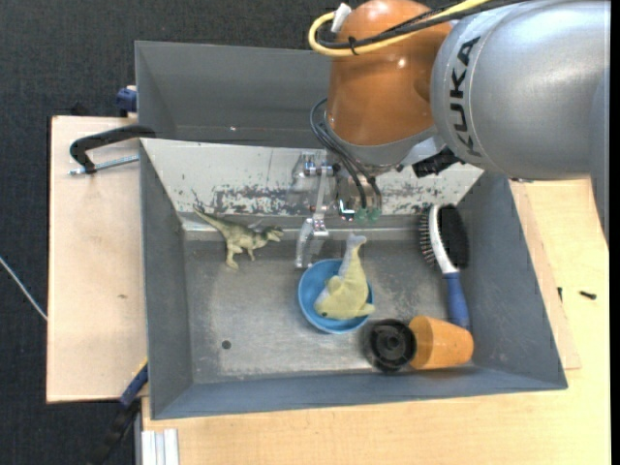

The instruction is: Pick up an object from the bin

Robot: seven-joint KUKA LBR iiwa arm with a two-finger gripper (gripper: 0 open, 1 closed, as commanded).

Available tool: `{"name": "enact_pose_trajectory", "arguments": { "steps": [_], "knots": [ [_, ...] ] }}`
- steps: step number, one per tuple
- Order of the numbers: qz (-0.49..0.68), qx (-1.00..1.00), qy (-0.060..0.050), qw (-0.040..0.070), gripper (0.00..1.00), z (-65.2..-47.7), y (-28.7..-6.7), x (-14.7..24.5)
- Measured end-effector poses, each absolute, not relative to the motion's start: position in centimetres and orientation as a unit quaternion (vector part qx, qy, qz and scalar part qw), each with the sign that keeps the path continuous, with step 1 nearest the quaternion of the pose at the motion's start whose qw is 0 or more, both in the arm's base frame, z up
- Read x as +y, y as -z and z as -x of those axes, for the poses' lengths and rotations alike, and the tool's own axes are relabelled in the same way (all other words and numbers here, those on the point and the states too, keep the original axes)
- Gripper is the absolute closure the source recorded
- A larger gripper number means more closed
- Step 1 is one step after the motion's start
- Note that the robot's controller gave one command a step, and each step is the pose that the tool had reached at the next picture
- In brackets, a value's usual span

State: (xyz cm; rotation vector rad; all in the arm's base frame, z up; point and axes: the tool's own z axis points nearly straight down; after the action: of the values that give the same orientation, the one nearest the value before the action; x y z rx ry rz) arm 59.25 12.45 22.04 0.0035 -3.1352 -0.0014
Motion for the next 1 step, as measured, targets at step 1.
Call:
{"name": "enact_pose_trajectory", "arguments": {
  "steps": [1],
  "knots": [
    [-0.006,-1.0,0.0,0.001,0.0,-58.53,-7.56,8.35]
  ]
}}
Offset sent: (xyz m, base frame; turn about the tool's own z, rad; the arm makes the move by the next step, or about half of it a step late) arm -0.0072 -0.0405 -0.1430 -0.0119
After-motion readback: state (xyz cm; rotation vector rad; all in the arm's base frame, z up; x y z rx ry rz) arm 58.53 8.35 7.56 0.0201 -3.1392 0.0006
